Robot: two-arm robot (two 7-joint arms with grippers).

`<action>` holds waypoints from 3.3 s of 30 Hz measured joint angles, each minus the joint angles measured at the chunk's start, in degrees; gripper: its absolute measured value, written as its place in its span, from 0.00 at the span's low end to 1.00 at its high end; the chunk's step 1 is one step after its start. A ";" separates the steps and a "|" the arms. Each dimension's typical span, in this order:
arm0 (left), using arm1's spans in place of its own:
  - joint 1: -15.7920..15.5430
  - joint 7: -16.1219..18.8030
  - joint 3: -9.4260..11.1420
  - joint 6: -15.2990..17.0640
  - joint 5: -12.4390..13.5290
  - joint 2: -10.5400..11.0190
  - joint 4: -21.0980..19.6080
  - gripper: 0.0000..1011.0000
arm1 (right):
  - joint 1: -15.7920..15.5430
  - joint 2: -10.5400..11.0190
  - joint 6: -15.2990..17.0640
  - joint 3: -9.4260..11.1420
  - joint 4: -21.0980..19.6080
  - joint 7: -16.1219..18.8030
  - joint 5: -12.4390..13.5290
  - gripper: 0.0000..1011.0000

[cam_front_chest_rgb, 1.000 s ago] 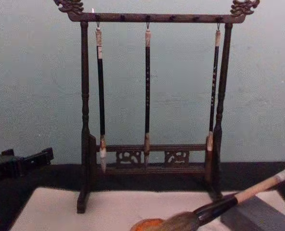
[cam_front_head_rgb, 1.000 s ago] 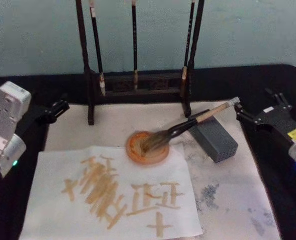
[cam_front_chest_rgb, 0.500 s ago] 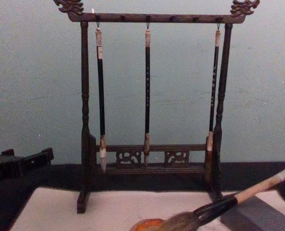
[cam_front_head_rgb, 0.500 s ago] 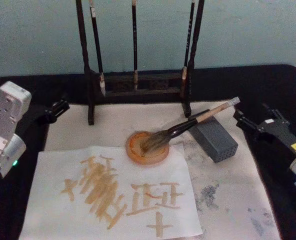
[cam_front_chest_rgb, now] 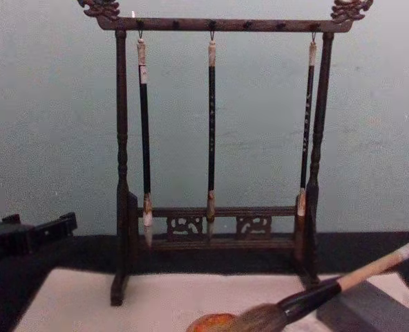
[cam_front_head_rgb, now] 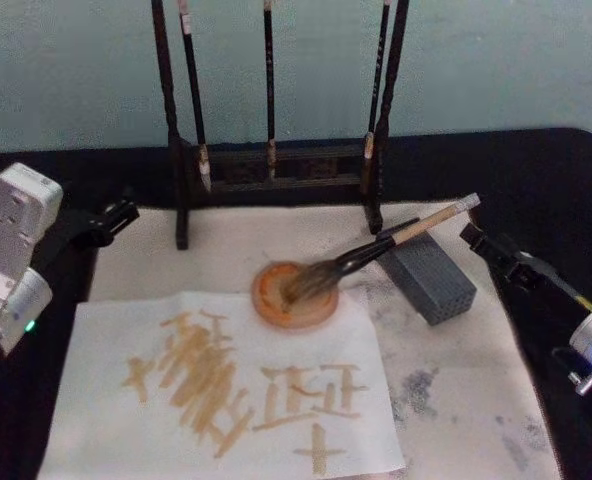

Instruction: Pick up the brush from the inkstone, write on the paper, then place the brush back to its original position.

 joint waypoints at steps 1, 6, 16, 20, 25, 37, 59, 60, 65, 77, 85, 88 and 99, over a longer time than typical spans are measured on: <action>0.00 0.00 0.00 0.00 0.00 0.00 0.00 0.99 | 0.32 -0.17 0.88 0.01 0.63 0.29 1.29 0.99; 0.00 0.00 0.00 0.00 0.00 0.00 0.00 0.99 | 1.36 -0.72 3.45 0.07 2.52 1.12 5.07 0.99; 0.00 0.00 0.00 0.00 0.00 0.00 0.00 0.99 | 4.42 -1.38 6.51 -0.70 6.14 3.07 9.51 0.99; 0.00 0.00 0.00 0.00 0.00 0.00 0.00 0.99 | 6.44 -1.76 7.60 -1.51 8.49 4.20 10.81 0.99; 0.00 0.00 0.00 0.00 0.00 0.00 0.00 0.99 | 9.05 -2.39 8.43 -2.71 11.54 5.01 11.90 0.99; 0.00 0.00 0.00 0.00 0.00 0.00 0.00 0.99 | 12.50 -2.99 9.27 -4.74 16.30 6.00 13.93 0.99; 0.00 0.00 0.00 0.00 0.00 0.00 0.00 0.99 | 15.47 -2.94 10.44 -7.25 20.05 7.10 17.74 0.99; 0.00 0.00 0.00 0.00 0.00 0.00 0.00 0.99 | 15.47 -2.94 10.44 -7.25 20.05 7.10 17.74 0.99; 0.00 0.00 0.00 0.00 0.00 0.00 0.00 0.99 | 16.14 -2.92 10.86 -7.94 20.94 7.66 18.70 0.99; 0.00 0.00 0.00 0.00 0.00 0.00 0.00 0.99 | 17.30 -2.97 11.77 -9.38 22.90 8.42 20.91 0.99; 0.00 0.00 0.00 0.00 0.00 0.00 0.00 0.99 | 17.52 -2.95 11.87 -9.61 23.21 8.58 21.12 0.99; 0.00 0.00 0.00 0.00 0.00 0.00 0.00 0.99 | 17.47 -2.95 11.87 -9.55 23.14 8.55 21.08 0.99; 0.00 0.00 0.00 0.00 0.00 0.00 0.00 0.99 | 17.38 -2.95 11.86 -9.46 23.00 8.50 21.04 0.74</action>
